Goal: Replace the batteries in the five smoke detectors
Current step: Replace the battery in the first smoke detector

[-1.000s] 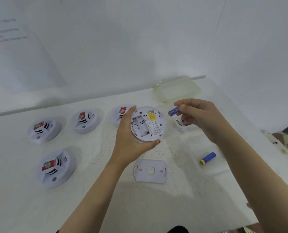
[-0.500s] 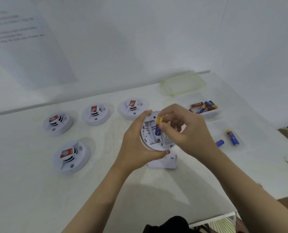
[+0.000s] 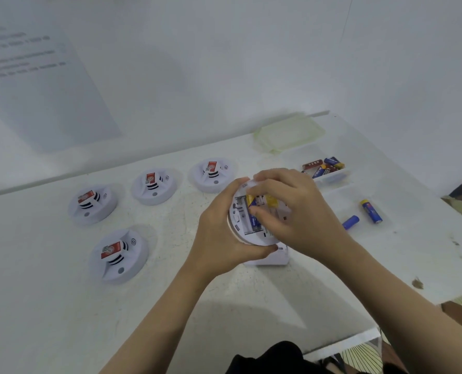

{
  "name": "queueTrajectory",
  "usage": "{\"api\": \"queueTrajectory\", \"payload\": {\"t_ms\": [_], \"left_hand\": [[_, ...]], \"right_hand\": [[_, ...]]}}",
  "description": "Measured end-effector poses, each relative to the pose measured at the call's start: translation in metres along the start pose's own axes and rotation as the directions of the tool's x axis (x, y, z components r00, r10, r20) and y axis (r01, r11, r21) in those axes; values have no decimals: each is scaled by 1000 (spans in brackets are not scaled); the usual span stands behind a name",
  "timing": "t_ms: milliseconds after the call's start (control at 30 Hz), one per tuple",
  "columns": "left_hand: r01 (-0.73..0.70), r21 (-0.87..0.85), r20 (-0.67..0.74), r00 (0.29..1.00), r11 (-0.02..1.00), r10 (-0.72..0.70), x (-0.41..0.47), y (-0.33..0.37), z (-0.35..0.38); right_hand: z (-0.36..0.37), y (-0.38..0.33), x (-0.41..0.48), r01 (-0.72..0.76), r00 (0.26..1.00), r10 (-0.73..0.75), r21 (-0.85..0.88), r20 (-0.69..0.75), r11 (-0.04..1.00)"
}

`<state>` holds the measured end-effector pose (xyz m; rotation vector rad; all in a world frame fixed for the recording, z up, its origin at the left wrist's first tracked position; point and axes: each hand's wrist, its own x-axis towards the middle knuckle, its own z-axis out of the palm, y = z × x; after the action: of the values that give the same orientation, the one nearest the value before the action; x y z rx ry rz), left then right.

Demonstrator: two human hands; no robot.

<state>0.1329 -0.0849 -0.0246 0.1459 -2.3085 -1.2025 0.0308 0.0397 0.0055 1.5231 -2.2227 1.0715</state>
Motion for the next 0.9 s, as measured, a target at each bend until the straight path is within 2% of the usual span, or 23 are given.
{"api": "queueTrajectory", "payload": {"t_ms": [100,167,300,533,767,833,900], "left_hand": [[-17,3,0,1000,1000,17,4,0,1],[-32,6,1,999,999,32,6,0,1],[-63,20,0,998,998,63,7,0,3],[-100,16,-24,995,995,100,7,4,2],[-35,-31,-41,999,999,33,13,4,4],[-8,-36,-18,1000,999,8,15,3,6],[16,-33,3,1000,999,-16,18,-1,9]], "right_hand": [[3,1,-5,-74,997,75,32,-18,997],[3,1,-7,-120,992,123,129,-21,984],[3,1,-9,-118,991,128,250,-23,961],[3,4,-11,-124,992,116,181,52,976],[0,8,-8,-47,998,44,87,40,995],[-1,14,-7,-90,993,77,160,86,983],[-5,19,-5,-202,978,173,325,115,924]]}}
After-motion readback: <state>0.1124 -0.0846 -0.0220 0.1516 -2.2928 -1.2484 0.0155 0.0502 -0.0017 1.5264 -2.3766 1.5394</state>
